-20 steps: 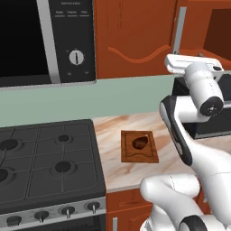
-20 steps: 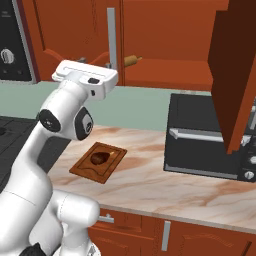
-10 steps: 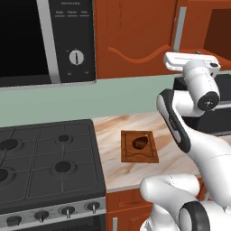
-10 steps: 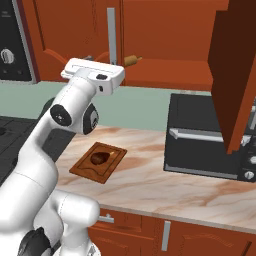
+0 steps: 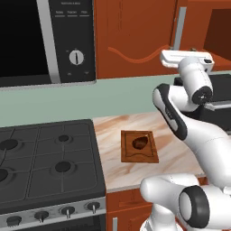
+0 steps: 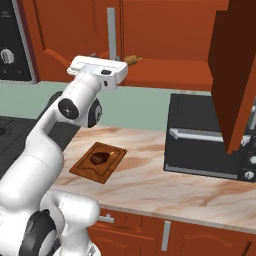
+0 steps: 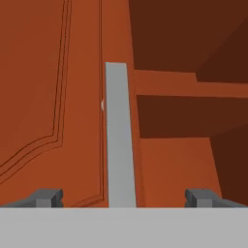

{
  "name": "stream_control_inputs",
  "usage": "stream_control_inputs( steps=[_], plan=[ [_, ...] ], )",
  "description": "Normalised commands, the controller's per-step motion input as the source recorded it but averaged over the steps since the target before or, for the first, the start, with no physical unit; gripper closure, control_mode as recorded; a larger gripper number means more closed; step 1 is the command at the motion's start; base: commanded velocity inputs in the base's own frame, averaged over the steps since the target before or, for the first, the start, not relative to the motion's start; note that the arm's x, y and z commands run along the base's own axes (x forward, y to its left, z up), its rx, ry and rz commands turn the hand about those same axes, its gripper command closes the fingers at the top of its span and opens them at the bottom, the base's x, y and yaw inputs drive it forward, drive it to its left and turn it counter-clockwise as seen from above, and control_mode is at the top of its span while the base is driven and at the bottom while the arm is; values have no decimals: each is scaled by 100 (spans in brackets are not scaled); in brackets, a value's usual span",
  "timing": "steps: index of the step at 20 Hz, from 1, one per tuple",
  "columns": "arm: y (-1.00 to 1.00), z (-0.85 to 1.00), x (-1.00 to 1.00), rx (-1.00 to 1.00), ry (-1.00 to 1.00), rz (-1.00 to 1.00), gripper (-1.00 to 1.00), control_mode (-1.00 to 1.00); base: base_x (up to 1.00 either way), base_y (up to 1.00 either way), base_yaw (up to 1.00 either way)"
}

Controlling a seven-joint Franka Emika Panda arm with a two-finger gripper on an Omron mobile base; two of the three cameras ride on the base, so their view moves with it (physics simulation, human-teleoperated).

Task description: Open the cabinet, retrieve the rolling pin, and place it next to the meat on the cutting board to prepare for tenderizing.

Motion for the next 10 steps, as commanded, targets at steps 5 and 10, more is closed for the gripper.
stream_control_inputs(
  steps=[5,10],
  plan=[
    [-4,-2,34,-1,0,0,-100,-100,0,0,0],
    [-9,-4,28,-2,0,0,-100,-100,0,0,0]
  ],
)
